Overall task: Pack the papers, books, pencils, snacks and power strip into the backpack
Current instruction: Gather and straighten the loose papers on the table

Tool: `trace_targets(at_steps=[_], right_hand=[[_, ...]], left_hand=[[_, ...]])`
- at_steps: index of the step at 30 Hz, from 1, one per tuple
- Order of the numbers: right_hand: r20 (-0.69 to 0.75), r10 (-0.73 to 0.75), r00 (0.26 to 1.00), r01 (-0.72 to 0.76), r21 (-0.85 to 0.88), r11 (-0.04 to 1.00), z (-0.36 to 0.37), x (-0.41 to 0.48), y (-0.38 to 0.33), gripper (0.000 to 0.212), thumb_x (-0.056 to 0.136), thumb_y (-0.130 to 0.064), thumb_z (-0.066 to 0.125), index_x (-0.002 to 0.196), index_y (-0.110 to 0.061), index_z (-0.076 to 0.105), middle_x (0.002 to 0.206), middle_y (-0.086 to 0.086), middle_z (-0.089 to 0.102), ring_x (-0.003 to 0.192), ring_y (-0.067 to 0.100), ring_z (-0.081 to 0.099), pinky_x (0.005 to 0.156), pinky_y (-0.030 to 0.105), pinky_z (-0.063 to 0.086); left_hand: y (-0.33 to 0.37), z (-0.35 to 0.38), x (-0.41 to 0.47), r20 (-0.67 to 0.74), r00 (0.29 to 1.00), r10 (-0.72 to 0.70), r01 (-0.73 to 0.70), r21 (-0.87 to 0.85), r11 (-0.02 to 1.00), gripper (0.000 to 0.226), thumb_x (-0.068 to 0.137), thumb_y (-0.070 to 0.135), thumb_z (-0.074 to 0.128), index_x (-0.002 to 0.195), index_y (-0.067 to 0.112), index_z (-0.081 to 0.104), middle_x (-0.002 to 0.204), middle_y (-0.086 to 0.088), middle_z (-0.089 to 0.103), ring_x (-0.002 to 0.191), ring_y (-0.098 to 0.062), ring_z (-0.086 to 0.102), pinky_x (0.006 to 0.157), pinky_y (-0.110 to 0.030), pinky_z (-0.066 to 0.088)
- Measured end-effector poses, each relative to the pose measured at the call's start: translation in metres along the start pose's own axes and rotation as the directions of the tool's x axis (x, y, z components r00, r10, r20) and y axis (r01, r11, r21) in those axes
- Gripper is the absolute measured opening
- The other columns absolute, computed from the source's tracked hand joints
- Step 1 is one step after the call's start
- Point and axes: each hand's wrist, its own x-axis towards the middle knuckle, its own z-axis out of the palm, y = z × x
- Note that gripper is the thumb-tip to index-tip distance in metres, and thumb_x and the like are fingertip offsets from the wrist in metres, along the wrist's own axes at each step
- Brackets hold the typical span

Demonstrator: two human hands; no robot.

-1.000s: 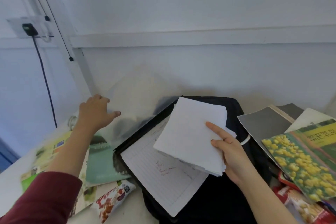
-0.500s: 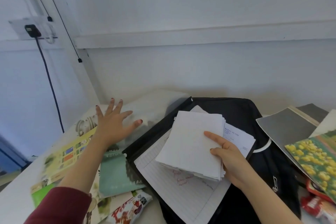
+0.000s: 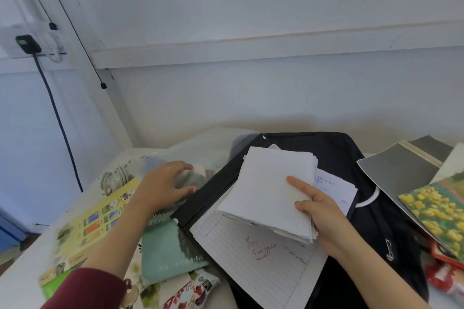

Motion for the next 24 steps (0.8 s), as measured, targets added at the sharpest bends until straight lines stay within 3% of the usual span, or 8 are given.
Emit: trace_targets(at_steps=[5,8,11,14,16,18,20,24], right_hand=[[0.013,-0.056,0.998,0.056,0.016,0.998,0.007,-0.001,-0.004,0.048,0.091,0.007,0.041,0.109,-0.03,0.065,0.123,-0.006,0.057,0.107,0.021,0.059,0.069,0.022,0.056],[0.02,-0.064,0.998,0.064,0.017,0.998,0.011,-0.001,-0.004,0.048,0.092,0.007,0.041,0.109,-0.031,0.065,0.121,-0.007,0.058,0.107,0.022,0.059,0.071,0.023,0.057],[0.022,-0.056,0.998,0.056,0.013,0.998,0.014,-0.001,-0.005,0.047,0.092,0.007,0.041,0.109,-0.03,0.065,0.12,-0.007,0.058,0.106,0.023,0.059,0.069,0.023,0.057],[0.025,-0.027,0.999,0.027,-0.012,1.0,0.015,0.002,-0.006,0.046,0.092,0.007,0.042,0.11,-0.028,0.066,0.121,-0.005,0.058,0.105,0.023,0.059,0.066,0.023,0.056],[0.027,0.001,1.0,0.0,-0.041,0.999,0.015,0.005,-0.006,0.046,0.091,0.007,0.042,0.113,-0.026,0.066,0.123,-0.002,0.058,0.105,0.023,0.059,0.066,0.023,0.054],[0.035,0.03,0.999,-0.028,-0.07,0.997,0.017,0.007,-0.008,0.046,0.091,0.007,0.042,0.114,-0.024,0.065,0.125,0.001,0.058,0.106,0.024,0.059,0.07,0.024,0.053],[0.047,0.051,0.998,-0.047,-0.085,0.995,0.019,0.009,-0.01,0.045,0.091,0.007,0.042,0.114,-0.024,0.065,0.124,0.001,0.058,0.106,0.024,0.059,0.07,0.024,0.053],[0.072,0.073,0.995,-0.067,-0.09,0.994,0.027,0.017,-0.018,0.046,0.091,0.008,0.04,0.118,-0.02,0.064,0.12,-0.001,0.058,0.101,0.021,0.058,0.058,0.018,0.053]], left_hand=[[-0.004,0.004,0.0,-0.071,0.997,0.017,-0.015,0.025,1.0,0.044,0.085,0.033,0.062,0.127,0.026,0.053,0.123,0.008,0.061,0.106,-0.012,0.059,0.08,-0.022,0.042],[0.0,0.005,-0.002,-0.133,0.986,0.102,-0.092,0.079,0.993,0.038,0.086,0.02,0.059,0.124,0.021,0.055,0.108,0.0,0.068,0.074,-0.015,0.063,0.058,-0.019,0.041],[0.007,0.001,-0.006,-0.186,0.944,0.273,-0.241,0.176,0.954,0.026,0.083,0.009,0.051,0.104,0.021,0.06,0.103,-0.007,0.071,0.047,-0.016,0.06,0.038,-0.017,0.039],[0.01,0.002,-0.007,-0.198,0.92,0.337,-0.261,0.332,0.906,0.02,0.073,0.007,0.05,0.076,0.017,0.067,0.099,-0.008,0.072,0.055,-0.022,0.067,0.036,-0.019,0.039],[0.013,0.007,-0.009,-0.207,0.936,0.284,-0.191,0.38,0.905,0.024,0.061,-0.005,0.071,0.077,0.013,0.071,0.097,-0.01,0.072,0.067,-0.025,0.07,0.039,-0.025,0.046],[0.012,0.016,-0.012,-0.21,0.95,0.23,-0.139,0.375,0.916,0.049,0.052,-0.005,0.078,0.099,0.008,0.07,0.104,-0.014,0.07,0.082,-0.03,0.069,0.058,-0.039,0.056],[0.008,0.022,-0.015,-0.197,0.961,0.194,-0.105,0.389,0.915,0.066,0.054,0.001,0.079,0.118,0.006,0.061,0.116,-0.016,0.064,0.095,-0.032,0.066,0.077,-0.052,0.053],[0.005,0.023,-0.019,-0.19,0.965,0.179,-0.084,0.422,0.903,0.09,0.05,0.02,0.088,0.131,0.009,0.048,0.128,-0.012,0.058,0.108,-0.029,0.062,0.091,-0.061,0.039]])
